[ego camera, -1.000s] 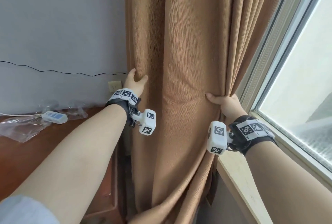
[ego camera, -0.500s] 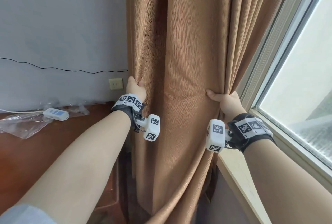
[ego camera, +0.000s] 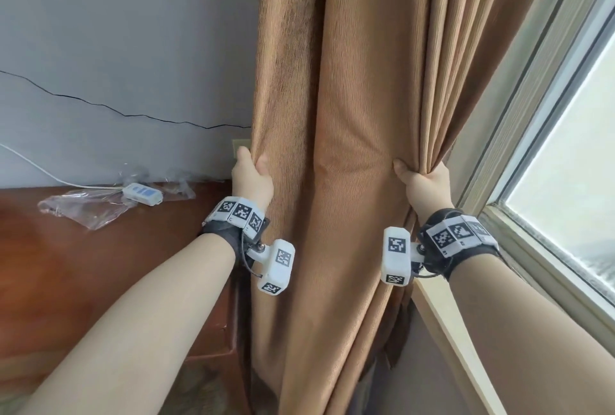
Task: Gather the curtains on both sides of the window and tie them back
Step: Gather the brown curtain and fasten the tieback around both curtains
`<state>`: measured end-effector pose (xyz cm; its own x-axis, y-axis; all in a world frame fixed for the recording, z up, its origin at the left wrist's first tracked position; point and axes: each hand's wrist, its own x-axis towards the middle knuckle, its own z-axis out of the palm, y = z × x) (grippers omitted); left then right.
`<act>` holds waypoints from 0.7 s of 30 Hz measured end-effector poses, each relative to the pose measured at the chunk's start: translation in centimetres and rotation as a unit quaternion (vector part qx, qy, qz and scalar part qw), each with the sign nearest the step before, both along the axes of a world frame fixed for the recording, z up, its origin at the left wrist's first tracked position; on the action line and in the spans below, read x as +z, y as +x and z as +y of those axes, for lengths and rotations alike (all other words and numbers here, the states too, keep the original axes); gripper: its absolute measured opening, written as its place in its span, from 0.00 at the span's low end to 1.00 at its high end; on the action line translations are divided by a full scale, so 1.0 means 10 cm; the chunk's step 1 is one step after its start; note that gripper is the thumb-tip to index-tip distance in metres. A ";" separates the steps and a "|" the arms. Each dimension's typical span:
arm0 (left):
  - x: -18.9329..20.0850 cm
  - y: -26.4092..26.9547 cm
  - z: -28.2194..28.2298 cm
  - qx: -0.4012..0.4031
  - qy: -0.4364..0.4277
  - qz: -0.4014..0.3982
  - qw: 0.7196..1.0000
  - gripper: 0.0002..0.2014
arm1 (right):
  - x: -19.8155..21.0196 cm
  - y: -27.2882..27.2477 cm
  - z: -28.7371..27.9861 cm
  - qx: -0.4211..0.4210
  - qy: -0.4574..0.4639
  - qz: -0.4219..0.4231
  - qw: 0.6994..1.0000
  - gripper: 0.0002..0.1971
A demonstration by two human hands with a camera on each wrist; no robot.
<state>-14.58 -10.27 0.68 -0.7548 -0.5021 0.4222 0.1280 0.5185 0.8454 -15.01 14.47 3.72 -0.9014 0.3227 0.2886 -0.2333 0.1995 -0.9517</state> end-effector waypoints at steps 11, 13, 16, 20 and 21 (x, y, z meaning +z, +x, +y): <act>-0.04 0.35 -0.08 0.059 -0.028 0.050 0.997 0.10 | -0.03 0.06 -0.21 -0.049 0.072 0.015 0.996 0.18; -0.08 0.41 0.04 0.025 -0.073 0.080 0.994 0.10 | -0.05 0.04 -0.25 -0.051 0.076 0.007 0.996 0.15; -0.12 0.51 0.29 -0.044 -0.141 0.127 0.981 0.11 | -0.07 0.03 -0.30 -0.043 0.074 -0.006 0.996 0.14; -0.10 0.63 0.67 -0.142 -0.187 0.150 0.960 0.12 | -0.07 0.05 -0.33 -0.028 0.074 0.000 0.997 0.16; -0.08 0.65 0.74 -0.157 -0.192 0.146 0.958 0.12 | -0.06 0.06 -0.33 -0.025 0.075 0.000 0.997 0.16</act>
<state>-8.11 -2.85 -0.09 -0.6652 -0.0355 0.7458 0.5294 0.6820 0.5046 -14.41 11.18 3.13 -0.8859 0.3198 0.3360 -0.2189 0.3505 -0.9106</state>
